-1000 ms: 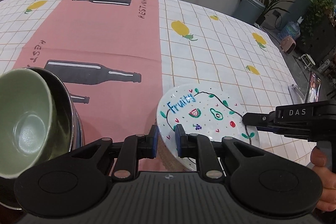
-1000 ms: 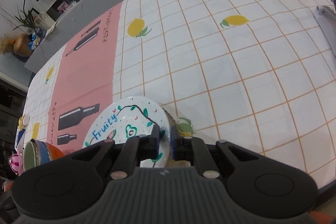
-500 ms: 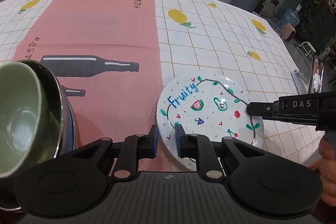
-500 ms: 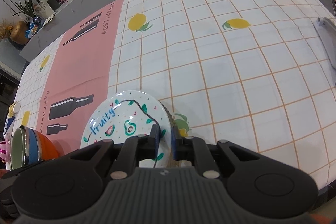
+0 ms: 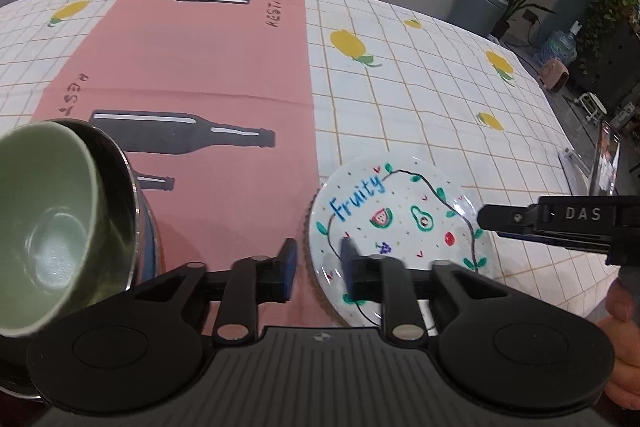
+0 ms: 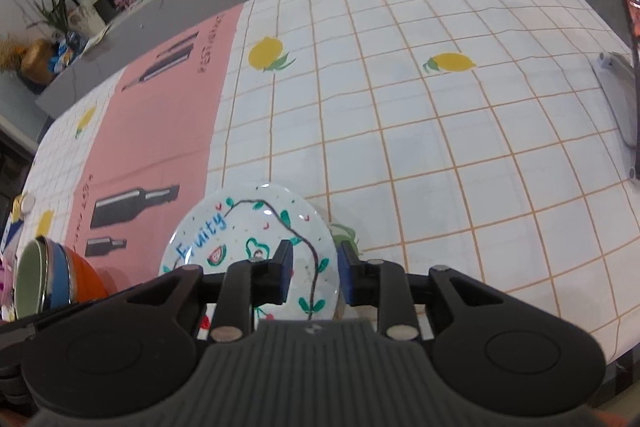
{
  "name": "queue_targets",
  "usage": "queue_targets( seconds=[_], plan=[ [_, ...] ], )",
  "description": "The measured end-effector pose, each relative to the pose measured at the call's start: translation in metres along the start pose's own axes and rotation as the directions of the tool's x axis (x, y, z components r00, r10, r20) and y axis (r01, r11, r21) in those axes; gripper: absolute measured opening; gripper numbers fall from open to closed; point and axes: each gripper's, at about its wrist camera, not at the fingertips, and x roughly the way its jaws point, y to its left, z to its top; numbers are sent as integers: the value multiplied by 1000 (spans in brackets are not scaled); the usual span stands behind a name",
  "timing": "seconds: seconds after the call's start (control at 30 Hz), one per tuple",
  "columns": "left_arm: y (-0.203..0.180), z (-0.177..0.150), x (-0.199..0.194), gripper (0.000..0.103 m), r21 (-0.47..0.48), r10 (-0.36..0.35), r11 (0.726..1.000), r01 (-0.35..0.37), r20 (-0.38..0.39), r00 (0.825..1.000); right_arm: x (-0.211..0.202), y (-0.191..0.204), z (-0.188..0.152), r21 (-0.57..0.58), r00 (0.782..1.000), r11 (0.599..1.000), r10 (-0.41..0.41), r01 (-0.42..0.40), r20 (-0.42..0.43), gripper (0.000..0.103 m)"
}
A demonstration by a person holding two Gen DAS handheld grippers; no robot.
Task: Organize plates and bowls
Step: 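Lift the Fruity plate with both grippers and carry it toward the bowl stack, then lower the Fruity plate beside the bowl stack and open both grippers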
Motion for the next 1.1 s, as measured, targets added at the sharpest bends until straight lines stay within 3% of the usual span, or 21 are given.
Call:
queue_targets(
  seconds=[0.2, 0.3, 0.6, 0.8, 0.97, 1.1],
  plan=[
    [-1, -5, 8, 36, -4, 1, 1000, -1, -29, 1000, 7, -9, 1, 70, 999, 998, -5, 9, -53, 29],
    [-1, -6, 9, 36, -3, -10, 1000, 10, -32, 999, 12, -7, 0, 70, 996, 998, 4, 2, -90, 18],
    [-9, -8, 6, 35, 29, -2, 1000, 3, -8, 1000, 15, -2, -2, 25, 995, 1000, -9, 11, -95, 18],
    [-19, -4, -19, 35, 100, 2, 995, -6, 36, 999, -5, 1, -4, 22, 1000, 1000, -5, 4, 10, 30],
    [-22, 3, -48, 38, 178, -23, 984, 16, 38, 999, -17, 19, -11, -23, 993, 996, -83, 85, 82, 39],
    [-4, 10, -71, 40, 174, -42, 984, 36, 31, 999, -24, 35, -25, 2, 997, 998, -64, 64, 48, 46]
  ],
)
